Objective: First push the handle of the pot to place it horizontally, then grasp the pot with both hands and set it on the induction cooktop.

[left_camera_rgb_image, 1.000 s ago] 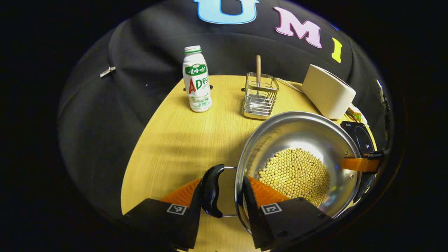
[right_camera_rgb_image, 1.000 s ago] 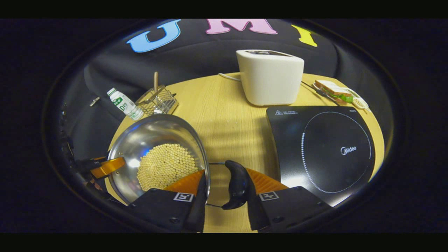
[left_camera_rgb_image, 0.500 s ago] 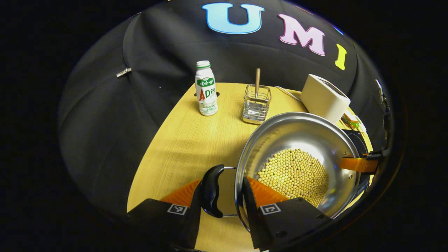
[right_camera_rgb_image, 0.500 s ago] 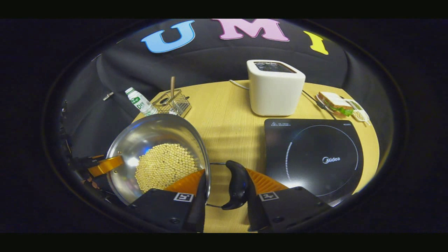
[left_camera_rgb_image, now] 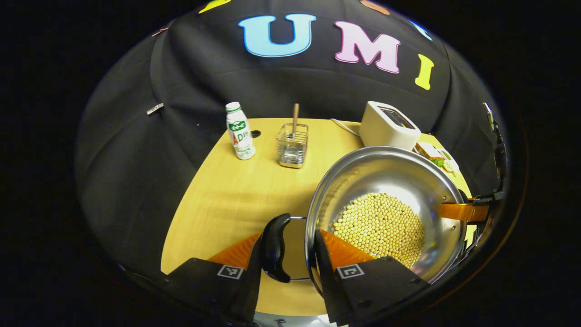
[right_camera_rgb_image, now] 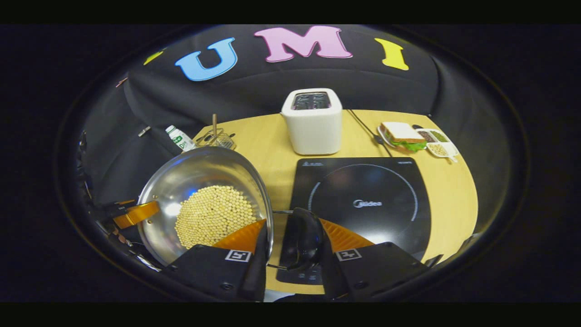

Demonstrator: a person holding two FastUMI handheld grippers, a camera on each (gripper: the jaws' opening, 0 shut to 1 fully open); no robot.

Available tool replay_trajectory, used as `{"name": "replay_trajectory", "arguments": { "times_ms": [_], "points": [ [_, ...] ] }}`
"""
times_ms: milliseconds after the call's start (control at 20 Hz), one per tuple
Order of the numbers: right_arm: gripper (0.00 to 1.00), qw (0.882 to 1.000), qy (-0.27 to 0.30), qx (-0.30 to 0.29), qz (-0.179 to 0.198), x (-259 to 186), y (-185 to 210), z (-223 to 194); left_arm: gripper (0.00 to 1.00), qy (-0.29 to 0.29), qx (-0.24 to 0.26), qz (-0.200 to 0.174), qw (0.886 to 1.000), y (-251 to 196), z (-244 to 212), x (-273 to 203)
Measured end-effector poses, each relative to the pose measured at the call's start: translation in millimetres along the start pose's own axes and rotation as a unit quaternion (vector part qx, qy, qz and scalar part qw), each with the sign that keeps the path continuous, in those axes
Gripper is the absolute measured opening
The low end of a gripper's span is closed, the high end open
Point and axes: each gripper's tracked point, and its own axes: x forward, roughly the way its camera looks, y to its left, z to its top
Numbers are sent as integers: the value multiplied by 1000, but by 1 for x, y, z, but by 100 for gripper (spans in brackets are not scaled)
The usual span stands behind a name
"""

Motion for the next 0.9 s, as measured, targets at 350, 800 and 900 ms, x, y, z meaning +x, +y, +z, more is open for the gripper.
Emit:
{"name": "replay_trajectory", "arguments": {
  "times_ms": [350,800,900],
  "points": [
    [52,999,-8,23,-23,-28,-84,4,59,0,24,-31,999,-90,14,13],
    [52,998,-7,47,-38,-32,-163,15,59,5,44,-57,997,-169,29,32],
    [52,998,-8,51,-40,-28,-177,18,59,5,46,-60,997,-181,32,39]
  ]
}}
